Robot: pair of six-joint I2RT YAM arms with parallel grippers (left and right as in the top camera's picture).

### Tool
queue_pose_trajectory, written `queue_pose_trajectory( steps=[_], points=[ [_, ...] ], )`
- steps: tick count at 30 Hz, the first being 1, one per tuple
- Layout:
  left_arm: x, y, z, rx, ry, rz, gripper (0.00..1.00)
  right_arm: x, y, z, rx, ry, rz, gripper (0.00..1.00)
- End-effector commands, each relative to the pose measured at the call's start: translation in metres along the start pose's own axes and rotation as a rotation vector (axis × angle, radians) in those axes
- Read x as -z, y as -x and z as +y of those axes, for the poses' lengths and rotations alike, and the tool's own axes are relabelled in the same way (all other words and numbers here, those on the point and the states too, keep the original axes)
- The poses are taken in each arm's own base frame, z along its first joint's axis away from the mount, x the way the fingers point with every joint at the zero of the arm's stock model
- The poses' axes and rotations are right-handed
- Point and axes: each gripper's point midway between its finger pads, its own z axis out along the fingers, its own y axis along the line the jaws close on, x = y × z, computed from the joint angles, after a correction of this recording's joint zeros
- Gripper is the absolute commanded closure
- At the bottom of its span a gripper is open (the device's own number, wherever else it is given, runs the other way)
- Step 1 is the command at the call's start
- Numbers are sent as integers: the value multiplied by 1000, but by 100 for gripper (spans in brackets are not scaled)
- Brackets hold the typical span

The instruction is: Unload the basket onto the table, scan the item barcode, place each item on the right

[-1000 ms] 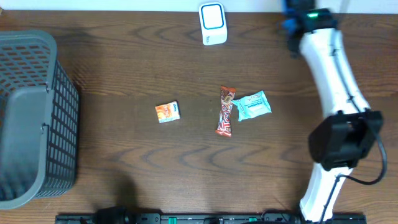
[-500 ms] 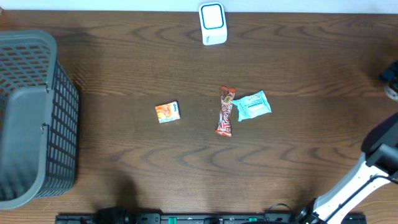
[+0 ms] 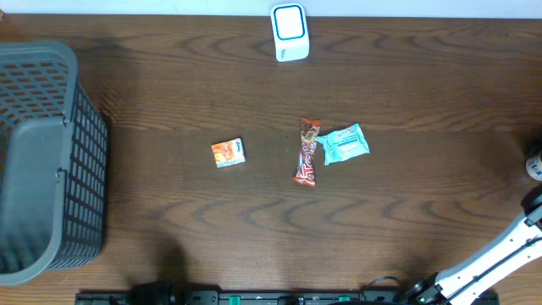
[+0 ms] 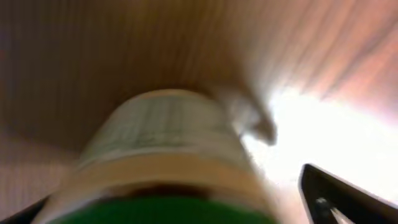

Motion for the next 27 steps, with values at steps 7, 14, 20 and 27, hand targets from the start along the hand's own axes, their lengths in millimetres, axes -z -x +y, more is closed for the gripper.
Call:
queue_pose_trajectory(
  steps=[7, 14, 20, 27],
  points=[
    [1, -17, 5, -31, 24, 68, 16, 104, 23, -10, -102, 277, -103, 1],
    [1, -17, 5, -31, 24, 68, 16, 225, -16, 61, 84, 459, -296, 1],
    [1, -17, 5, -31, 24, 68, 16, 268, -128, 174, 524, 474, -339, 1],
    [1, -17, 5, -31, 24, 68, 16, 249, -268, 238, 872, 155, -446, 1]
  ],
)
